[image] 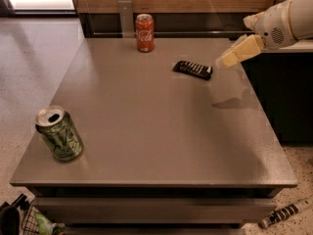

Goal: Move rxbar chocolate near green can

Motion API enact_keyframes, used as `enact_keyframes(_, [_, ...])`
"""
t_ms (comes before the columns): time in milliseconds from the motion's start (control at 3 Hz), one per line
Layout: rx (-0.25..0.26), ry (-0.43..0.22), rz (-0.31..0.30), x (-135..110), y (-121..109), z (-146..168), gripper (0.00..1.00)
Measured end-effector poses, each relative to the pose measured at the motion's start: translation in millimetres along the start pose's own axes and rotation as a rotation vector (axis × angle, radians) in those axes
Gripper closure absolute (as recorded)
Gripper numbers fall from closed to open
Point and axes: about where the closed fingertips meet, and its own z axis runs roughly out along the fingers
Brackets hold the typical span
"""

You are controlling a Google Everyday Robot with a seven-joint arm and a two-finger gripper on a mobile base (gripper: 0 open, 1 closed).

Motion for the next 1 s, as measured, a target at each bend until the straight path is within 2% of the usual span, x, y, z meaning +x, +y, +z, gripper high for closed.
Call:
enact_keyframes(333, [-0.026,-0.079,0.047,6,-7,26,0.0])
enact_keyframes(667, [-0.058,-0.133,0.107,23,-12,55,0.0])
enact_keyframes(1000, [-0.058,-0.133,0.107,23,-12,55,0.0])
